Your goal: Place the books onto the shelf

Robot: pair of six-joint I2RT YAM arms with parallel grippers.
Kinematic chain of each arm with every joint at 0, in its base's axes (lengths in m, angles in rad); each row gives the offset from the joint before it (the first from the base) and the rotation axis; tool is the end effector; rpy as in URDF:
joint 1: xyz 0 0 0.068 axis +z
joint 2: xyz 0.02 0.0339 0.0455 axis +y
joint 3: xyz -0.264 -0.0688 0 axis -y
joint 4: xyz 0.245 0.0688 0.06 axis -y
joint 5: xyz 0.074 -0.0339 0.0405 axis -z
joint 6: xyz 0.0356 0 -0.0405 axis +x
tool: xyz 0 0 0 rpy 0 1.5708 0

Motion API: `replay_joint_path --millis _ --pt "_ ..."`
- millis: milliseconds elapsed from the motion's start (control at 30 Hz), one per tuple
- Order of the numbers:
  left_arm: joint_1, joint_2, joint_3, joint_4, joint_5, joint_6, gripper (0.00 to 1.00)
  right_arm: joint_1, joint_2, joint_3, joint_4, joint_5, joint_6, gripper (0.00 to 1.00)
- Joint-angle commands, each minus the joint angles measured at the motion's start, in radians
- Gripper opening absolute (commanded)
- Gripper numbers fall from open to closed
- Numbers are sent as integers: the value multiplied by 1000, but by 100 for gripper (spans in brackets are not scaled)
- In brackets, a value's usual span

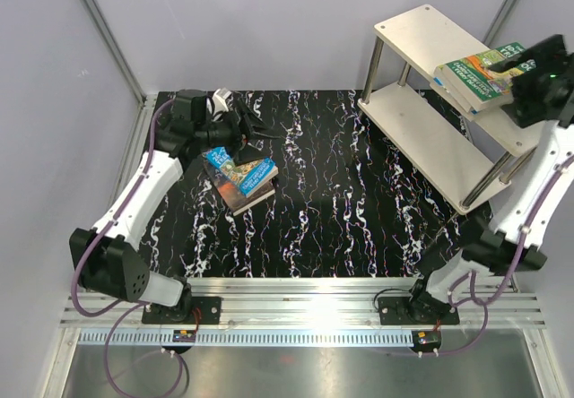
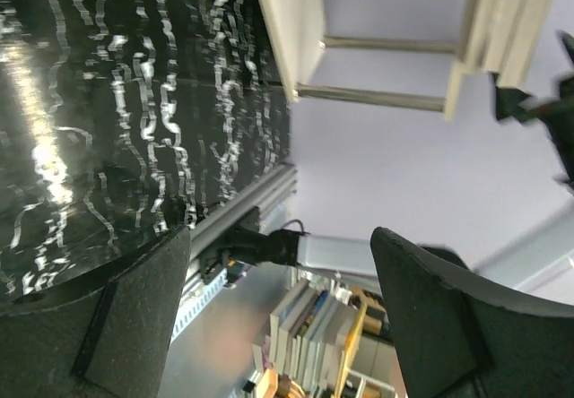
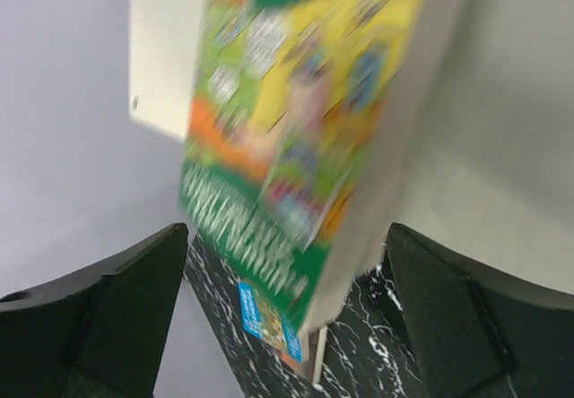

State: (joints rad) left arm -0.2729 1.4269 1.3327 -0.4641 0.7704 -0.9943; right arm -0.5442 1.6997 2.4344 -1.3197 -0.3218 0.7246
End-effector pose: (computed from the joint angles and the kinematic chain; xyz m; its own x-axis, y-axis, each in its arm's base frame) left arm 0.2978 -0.1091 0.3587 -0.9171 -0.3681 -0.1530 -0.0122 0.4096 -0.9122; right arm 0.2500 -0.1381 0.5246 -0.1777 0.8425 -0.5085 0.5120 0.5204 0.6834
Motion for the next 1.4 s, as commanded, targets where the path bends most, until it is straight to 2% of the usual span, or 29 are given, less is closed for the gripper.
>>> replay_joint_path --millis 0,67,133,167,200,300,333,400,433,567,700,867,1000,1133,1167,1367 --pt "14 -59 -9 -56 -115 28 85 162 -213 -48 -31 243 -63 100" --pt "17 -62 -27 -33 -138 5 86 257 -293 -138 5 306 -77 100" --pt "15 -65 -38 -36 -173 -15 86 346 -429 -346 114 284 -94 100" --pt "15 -72 -38 -56 -222 -15 86 366 -481 -514 229 245 -94 100" --pt "15 -80 -35 -70 -252 -10 86 398 -574 -591 291 125 -94 100" --pt "20 -80 -27 -148 -386 25 92 458 -656 -797 456 -76 -70 100" --pt "21 -76 -27 -162 -414 35 99 537 -658 -820 470 -72 -65 100" --pt "43 -45 -32 -189 -473 58 99 650 -620 -834 470 -45 -94 100" --pt "50 -33 -33 -191 -488 66 99 755 -595 -824 453 -25 -134 100" --pt "72 47 -12 -229 -620 129 99 912 -434 -799 389 0 -201 100" --pt "83 150 19 -229 -660 180 99 926 -248 -831 417 -60 -195 100" --pt "95 233 51 -232 -715 229 99 925 -28 -749 527 -213 -179 100" --pt "115 286 60 -225 -743 290 99 926 281 -510 527 -331 -192 100" --pt "132 337 66 -200 -741 348 99 925 516 -303 582 -425 -154 100" --pt "133 354 75 -205 -737 364 99 922 613 -220 596 -463 -133 100" --pt "133 382 59 -125 -697 410 99 922 920 19 674 -529 61 100"
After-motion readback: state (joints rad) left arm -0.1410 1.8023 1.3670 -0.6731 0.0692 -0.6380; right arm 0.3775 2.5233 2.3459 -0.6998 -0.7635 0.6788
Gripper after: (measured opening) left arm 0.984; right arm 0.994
